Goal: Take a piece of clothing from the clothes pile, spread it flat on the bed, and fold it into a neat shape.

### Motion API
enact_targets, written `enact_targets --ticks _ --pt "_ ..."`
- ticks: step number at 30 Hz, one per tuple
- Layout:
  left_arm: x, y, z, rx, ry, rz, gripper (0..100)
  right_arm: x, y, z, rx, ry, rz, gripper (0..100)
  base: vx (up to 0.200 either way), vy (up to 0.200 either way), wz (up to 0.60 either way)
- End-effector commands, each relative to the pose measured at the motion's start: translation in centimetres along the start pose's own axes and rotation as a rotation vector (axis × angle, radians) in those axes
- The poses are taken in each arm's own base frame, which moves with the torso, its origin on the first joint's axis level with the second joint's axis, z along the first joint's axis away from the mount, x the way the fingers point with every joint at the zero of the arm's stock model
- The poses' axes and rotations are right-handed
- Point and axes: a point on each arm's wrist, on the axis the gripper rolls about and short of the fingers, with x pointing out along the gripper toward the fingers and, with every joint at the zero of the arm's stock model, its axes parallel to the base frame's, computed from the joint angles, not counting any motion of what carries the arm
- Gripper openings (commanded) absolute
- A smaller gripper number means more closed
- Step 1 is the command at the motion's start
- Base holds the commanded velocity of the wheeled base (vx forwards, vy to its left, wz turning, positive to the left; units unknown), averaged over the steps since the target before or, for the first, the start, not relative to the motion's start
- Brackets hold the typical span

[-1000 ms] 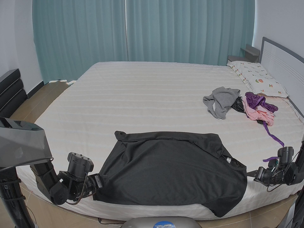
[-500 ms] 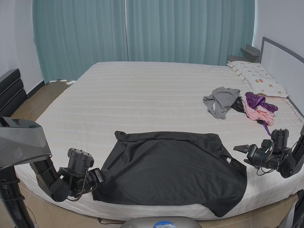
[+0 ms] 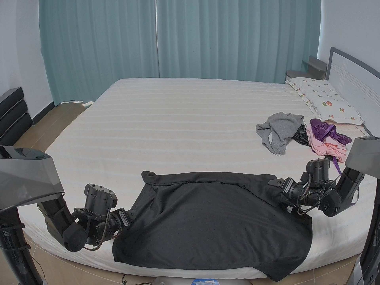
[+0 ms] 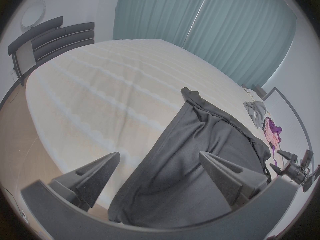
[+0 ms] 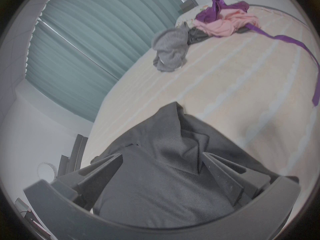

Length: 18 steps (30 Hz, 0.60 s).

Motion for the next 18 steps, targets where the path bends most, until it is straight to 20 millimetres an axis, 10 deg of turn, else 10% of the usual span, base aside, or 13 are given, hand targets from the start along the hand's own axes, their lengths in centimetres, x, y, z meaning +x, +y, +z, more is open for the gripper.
enact_targets --ticks 1,17,18 --pt "0.0 -0.1 0.1 -0.003 -0.001 -0.007 100 2.6 0.4 -1.2 -0.012 0.078 -0.032 100 0.000 0.000 0.00" --pt "0.2 -0.1 0.0 -0.021 0.003 -0.006 100 6.0 1.9 1.3 -0.030 0.023 -0.066 100 0.000 0.000 0.00" --pt "0.2 -0.1 0.0 -0.021 0.003 -0.006 100 6.0 1.9 1.3 -0.031 0.023 -0.066 0 0.000 0.000 0.00"
